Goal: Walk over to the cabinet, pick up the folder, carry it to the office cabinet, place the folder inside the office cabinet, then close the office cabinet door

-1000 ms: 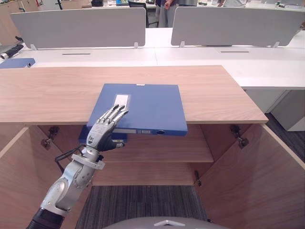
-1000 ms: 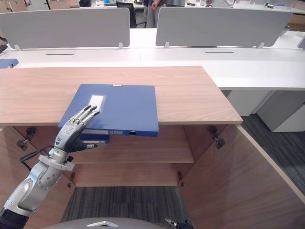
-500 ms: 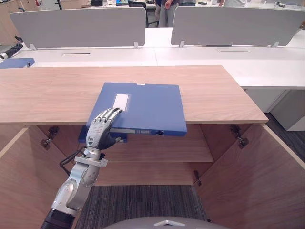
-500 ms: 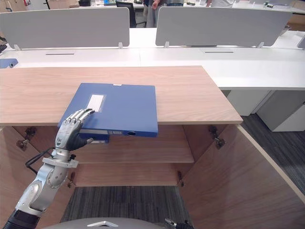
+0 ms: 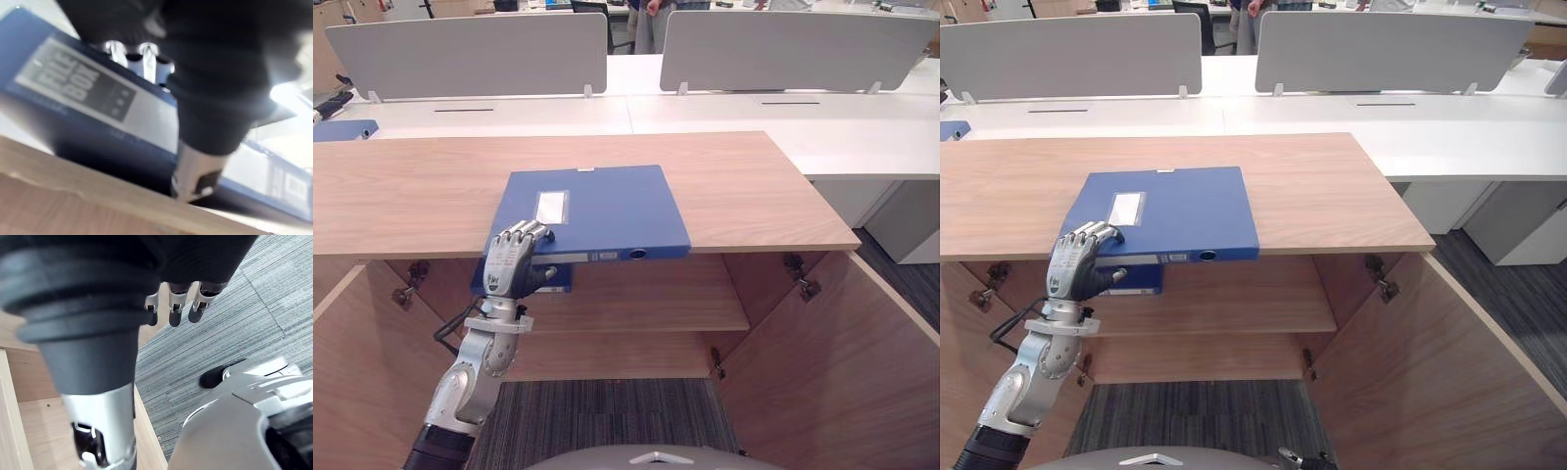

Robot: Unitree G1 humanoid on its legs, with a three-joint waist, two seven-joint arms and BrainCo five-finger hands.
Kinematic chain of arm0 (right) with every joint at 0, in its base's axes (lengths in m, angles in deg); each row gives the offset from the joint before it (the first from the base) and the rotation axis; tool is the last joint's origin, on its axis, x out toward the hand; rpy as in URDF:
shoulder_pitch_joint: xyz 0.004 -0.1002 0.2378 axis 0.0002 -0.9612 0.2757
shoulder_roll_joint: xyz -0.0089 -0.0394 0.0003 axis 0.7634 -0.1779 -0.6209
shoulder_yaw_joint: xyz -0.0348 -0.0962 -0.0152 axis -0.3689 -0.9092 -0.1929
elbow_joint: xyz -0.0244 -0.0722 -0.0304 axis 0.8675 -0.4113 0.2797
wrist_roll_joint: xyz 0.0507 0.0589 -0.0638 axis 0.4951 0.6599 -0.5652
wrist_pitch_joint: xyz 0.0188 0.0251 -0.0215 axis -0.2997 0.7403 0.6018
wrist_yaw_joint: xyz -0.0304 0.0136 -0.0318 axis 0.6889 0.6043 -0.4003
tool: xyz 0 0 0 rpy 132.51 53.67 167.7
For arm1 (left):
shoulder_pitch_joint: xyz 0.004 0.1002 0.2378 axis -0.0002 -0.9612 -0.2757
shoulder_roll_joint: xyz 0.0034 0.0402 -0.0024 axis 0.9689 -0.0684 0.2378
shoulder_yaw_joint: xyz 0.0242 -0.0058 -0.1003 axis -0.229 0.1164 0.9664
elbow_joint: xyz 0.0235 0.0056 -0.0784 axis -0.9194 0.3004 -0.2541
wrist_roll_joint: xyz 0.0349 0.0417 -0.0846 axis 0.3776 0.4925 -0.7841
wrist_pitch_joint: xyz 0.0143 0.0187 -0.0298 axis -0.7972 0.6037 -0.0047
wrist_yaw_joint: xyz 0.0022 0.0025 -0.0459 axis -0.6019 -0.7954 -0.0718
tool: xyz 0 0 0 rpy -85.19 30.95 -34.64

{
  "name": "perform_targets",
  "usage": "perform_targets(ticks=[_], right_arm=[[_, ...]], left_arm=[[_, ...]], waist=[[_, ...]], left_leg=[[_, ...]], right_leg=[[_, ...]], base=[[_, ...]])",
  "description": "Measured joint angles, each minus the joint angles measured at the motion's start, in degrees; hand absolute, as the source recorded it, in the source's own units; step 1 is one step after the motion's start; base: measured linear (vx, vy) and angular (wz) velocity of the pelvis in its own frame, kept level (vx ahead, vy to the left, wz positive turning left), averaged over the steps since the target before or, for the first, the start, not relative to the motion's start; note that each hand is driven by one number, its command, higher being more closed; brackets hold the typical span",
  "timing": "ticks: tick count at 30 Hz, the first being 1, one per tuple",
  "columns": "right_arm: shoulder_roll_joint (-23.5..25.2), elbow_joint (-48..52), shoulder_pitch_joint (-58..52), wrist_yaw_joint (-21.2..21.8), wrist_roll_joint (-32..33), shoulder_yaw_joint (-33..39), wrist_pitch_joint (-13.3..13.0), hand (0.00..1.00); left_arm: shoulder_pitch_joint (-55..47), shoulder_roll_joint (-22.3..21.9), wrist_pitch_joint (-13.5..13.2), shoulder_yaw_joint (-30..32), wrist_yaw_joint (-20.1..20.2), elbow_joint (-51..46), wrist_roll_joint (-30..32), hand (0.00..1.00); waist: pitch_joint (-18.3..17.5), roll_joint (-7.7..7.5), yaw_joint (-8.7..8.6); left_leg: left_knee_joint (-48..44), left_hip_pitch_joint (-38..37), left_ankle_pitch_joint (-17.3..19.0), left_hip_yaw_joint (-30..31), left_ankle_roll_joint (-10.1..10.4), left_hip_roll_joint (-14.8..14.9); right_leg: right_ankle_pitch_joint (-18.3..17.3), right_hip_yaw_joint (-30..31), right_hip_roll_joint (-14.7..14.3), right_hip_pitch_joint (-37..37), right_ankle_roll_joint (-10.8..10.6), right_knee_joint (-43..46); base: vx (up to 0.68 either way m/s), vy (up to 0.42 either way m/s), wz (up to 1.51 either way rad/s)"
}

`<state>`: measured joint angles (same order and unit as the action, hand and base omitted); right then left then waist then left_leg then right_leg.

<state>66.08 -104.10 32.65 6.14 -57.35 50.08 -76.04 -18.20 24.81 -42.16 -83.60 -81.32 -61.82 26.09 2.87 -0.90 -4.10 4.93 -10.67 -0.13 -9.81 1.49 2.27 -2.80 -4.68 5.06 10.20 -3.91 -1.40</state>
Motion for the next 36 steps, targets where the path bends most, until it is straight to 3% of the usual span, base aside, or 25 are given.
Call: perform_targets(ticks=[6, 16, 20, 28, 36], right_arm=[[0.1, 0.0, 0.0, 0.0, 0.5, -0.1, 0.0, 0.0], [0.0, 0.1, 0.0, -0.4, 0.5, -3.2, -0.1, 0.0], [0.1, 0.0, -0.1, -1.4, 0.6, -4.8, -0.4, 0.0], [0.1, 1.3, -0.5, -2.5, 1.9, -7.0, -1.9, 0.0], [0.7, 7.9, -1.4, -2.9, 2.2, -9.2, -2.9, 0.0]], left_arm=[[0.0, -1.8, 0.6, 2.1, -0.9, 0.4, -0.9, 1.0], [-0.2, -6.3, -0.2, 3.5, -3.3, -1.0, -12.1, 1.0], [-1.7, -9.4, -0.7, 3.8, -3.6, -5.7, -18.4, 1.0], [-3.3, -15.2, -1.8, 0.9, -4.8, -10.2, -26.6, 1.0], [-4.6, -16.2, -3.5, -5.1, -4.9, -12.1, -31.7, 1.0]], waist=[[-0.2, -0.08, 0.04], [-0.5, -0.39, 0.6], [-1.5, -1.05, 0.78], [-1.7, -1.12, 0.81], [-2.2, -0.84, 0.82]], left_leg=[[0.0, 0.0, 0.0, -0.3, 0.0, 0.0], [0.0, 0.0, 0.0, -0.1, 0.0, 0.0], [0.0, 0.7, 0.0, -0.3, 0.0, 0.2], [0.0, 1.6, -0.3, -0.5, 0.1, 0.3], [0.0, 2.0, -0.4, -1.2, 0.1, 0.5]], right_leg=[[0.2, 0.3, 0.0, 0.0, 0.0, -0.2], [0.3, 0.1, 0.0, 0.0, 0.0, -0.2], [0.2, 0.6, -0.1, -1.0, -0.1, 0.6], [-1.1, 1.6, -0.1, -3.2, -0.4, 3.8], [-1.3, 2.5, -0.3, -4.2, -0.5, 4.8]], base=[[0.0, 0.0, -0.01], [0.0, 0.0, 0.0], [0.0, -0.001, -0.02], [-0.04, -0.014, -0.02], [-0.01, -0.009, -0.03]])
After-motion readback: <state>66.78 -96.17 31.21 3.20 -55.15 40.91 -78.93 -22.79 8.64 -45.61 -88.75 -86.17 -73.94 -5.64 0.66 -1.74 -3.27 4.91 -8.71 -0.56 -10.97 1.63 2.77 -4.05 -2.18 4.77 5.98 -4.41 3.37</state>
